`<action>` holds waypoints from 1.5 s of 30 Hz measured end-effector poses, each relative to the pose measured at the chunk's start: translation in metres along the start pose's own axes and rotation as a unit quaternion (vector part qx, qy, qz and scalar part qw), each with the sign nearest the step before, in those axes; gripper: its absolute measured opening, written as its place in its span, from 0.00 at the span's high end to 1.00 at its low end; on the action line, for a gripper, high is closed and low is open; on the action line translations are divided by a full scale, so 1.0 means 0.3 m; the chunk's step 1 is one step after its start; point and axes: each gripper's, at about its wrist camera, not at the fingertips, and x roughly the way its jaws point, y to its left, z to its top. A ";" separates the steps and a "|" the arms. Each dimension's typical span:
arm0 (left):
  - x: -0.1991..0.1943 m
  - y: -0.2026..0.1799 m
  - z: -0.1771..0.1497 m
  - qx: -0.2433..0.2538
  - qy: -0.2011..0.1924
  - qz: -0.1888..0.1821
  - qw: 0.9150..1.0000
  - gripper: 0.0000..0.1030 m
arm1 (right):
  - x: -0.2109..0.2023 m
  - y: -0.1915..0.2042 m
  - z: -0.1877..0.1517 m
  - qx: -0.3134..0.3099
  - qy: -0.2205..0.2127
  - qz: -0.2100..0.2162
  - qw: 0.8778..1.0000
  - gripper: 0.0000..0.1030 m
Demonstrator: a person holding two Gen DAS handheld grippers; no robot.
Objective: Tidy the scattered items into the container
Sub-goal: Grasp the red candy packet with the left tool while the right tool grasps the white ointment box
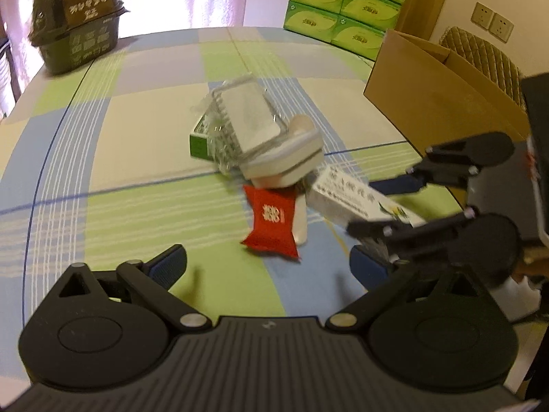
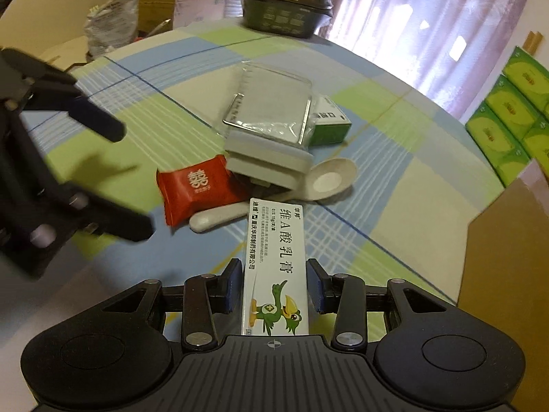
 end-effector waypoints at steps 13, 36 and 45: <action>0.161 -0.025 0.097 0.054 0.045 0.008 0.998 0.57 | -0.013 -0.084 -0.045 0.074 0.005 -0.037 0.997 0.58; 0.170 0.019 0.113 0.078 0.061 -0.002 0.995 0.65 | -0.030 -0.074 -0.065 0.086 0.003 -0.030 0.996 0.58; 0.143 -0.032 0.061 0.112 0.073 0.003 0.991 0.76 | -0.052 -0.048 -0.073 0.096 0.008 -0.014 0.995 0.59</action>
